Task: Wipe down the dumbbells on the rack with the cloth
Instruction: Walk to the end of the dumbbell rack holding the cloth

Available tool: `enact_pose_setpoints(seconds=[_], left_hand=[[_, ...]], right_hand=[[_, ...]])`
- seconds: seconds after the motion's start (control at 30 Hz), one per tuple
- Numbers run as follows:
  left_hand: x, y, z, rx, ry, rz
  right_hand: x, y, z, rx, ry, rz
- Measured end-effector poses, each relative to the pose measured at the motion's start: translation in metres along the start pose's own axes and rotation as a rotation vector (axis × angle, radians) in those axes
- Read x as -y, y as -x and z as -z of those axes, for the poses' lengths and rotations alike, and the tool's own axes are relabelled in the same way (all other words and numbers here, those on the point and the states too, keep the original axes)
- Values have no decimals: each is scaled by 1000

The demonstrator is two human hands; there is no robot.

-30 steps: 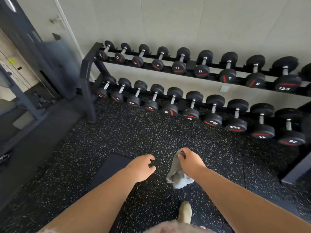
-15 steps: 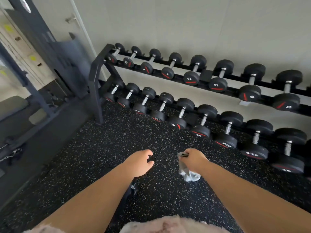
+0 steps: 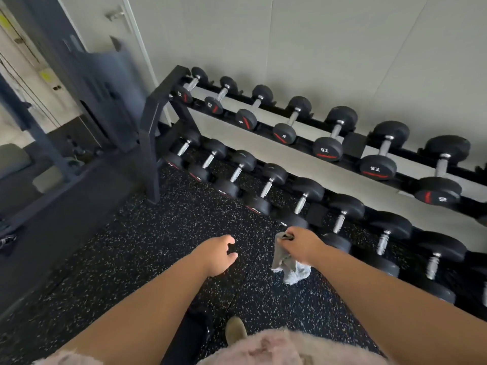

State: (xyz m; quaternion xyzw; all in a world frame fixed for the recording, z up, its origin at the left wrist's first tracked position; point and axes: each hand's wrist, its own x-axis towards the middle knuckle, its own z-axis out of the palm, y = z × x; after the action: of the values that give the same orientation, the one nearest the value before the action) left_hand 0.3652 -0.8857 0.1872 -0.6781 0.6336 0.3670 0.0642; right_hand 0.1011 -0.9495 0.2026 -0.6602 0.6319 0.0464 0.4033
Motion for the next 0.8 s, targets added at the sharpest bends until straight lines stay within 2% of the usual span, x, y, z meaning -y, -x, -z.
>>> enact_pose_setpoints(seconds=[0.23, 0.6, 0.8], left_hand=[[26, -72, 78, 11, -26, 28], [33, -169, 136, -1, 61, 85], [32, -221, 186, -14, 86, 179]], right_hand=[[54, -82, 24, -20, -43, 19], [92, -200, 77, 88, -154, 48], [124, -276, 116, 113, -332, -7]])
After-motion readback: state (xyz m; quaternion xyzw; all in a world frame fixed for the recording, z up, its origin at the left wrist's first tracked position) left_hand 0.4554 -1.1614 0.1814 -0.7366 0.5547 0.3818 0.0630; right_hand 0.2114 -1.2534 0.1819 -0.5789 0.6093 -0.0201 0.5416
